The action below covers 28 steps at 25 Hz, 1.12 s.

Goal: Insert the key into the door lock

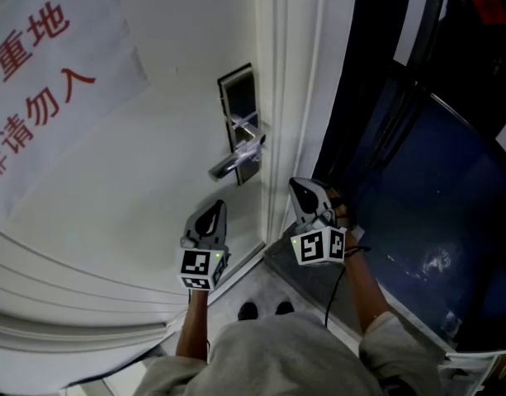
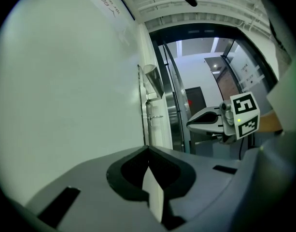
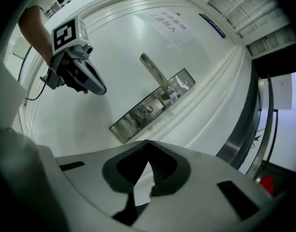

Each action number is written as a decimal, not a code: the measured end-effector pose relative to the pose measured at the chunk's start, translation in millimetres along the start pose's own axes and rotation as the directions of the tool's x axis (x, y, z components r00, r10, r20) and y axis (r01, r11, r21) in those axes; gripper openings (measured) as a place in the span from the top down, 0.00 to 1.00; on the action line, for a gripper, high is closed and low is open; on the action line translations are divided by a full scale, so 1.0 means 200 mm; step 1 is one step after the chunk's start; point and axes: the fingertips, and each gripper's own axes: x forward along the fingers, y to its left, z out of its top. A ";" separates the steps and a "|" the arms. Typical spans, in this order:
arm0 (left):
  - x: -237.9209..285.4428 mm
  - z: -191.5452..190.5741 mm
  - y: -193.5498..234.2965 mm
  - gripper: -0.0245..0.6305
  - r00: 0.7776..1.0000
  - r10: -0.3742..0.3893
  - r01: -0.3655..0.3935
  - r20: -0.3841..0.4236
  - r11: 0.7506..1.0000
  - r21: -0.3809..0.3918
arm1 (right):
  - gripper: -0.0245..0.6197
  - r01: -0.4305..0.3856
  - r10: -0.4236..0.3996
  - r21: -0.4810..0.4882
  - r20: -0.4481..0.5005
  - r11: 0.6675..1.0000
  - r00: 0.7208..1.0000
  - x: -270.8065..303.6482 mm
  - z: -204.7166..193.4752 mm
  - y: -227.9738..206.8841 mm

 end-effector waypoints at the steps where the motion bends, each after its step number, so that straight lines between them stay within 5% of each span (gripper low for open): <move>1: 0.01 0.00 -0.01 0.94 1.000 -0.005 0.005 0.002 1.000 -0.001 | 0.93 0.004 -0.004 0.047 -0.006 0.999 1.000 -0.01 -0.01 -0.01; 5: 0.04 0.01 -0.04 0.93 0.999 -0.032 0.032 0.009 0.999 -0.003 | 0.93 0.057 -0.046 0.293 -0.043 0.954 0.998 -0.10 -0.10 -0.04; 11: 0.12 0.01 -0.14 0.93 0.995 -0.097 0.097 0.009 0.995 -0.007 | 0.93 0.188 -0.128 0.566 -0.144 0.803 0.981 -0.31 -0.35 -0.09; 21: 0.30 -0.04 -0.36 0.93 0.974 -0.225 0.225 -0.003 0.973 -0.046 | 0.93 0.397 -0.235 0.615 -0.329 0.681 0.914 -0.69 -0.64 -0.15; 28: 0.39 -0.06 -0.50 0.93 0.954 -0.301 0.300 -0.008 0.953 -0.054 | 0.93 0.472 -0.267 0.572 -0.407 0.671 0.874 -0.84 -0.73 -0.16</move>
